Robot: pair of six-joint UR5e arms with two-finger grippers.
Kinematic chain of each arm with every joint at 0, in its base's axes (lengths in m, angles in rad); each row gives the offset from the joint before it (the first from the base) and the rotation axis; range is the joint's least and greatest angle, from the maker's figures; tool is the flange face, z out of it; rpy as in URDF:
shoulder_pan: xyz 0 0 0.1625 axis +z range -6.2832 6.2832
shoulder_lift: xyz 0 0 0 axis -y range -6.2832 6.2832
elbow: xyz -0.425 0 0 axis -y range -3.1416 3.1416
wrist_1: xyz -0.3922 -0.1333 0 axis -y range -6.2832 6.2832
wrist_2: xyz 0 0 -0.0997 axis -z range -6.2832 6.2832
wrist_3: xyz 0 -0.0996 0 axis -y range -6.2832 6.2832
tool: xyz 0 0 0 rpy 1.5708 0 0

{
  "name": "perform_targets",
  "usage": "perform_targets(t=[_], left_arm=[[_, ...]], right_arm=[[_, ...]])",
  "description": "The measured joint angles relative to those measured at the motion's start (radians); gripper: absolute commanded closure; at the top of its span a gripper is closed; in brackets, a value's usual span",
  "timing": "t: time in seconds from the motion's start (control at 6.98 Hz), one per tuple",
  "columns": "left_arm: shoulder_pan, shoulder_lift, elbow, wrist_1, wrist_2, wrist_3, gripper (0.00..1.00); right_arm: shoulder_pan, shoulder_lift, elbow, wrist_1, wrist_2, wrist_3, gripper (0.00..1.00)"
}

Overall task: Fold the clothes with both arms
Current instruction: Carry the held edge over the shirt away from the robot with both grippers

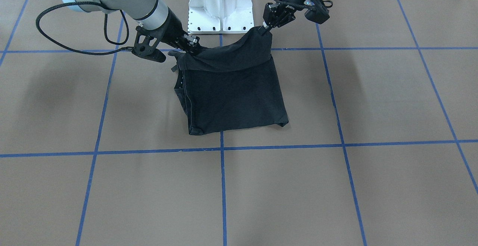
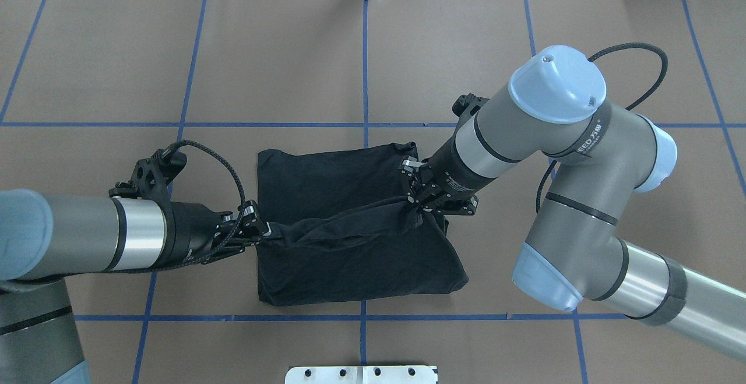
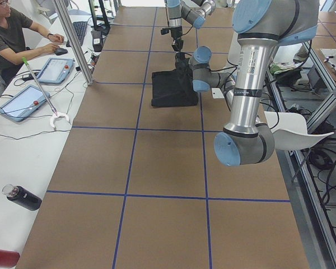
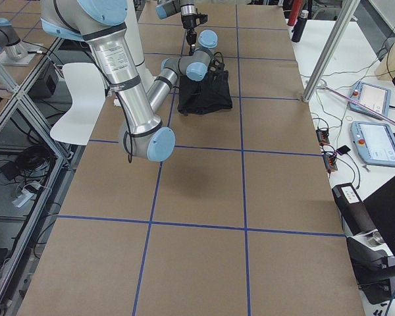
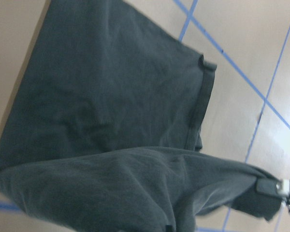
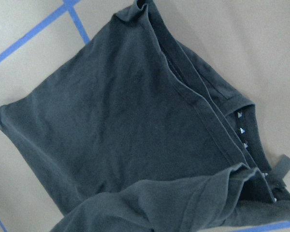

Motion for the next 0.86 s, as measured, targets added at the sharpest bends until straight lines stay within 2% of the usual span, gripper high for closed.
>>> perform_targets(t=[0.43,0.86], left_arm=[[-0.080,-0.022,0.061,0.001,-0.002,0.038,1.00],[-0.100,-0.053,0.151,-0.009,0.003,0.042,1.00]], right_arm=[[0.010,0.048,-0.096,0.043,-0.093,-0.002,1.00],[0.019,0.080,-0.165,0.075,-0.133,-0.002,1.00]])
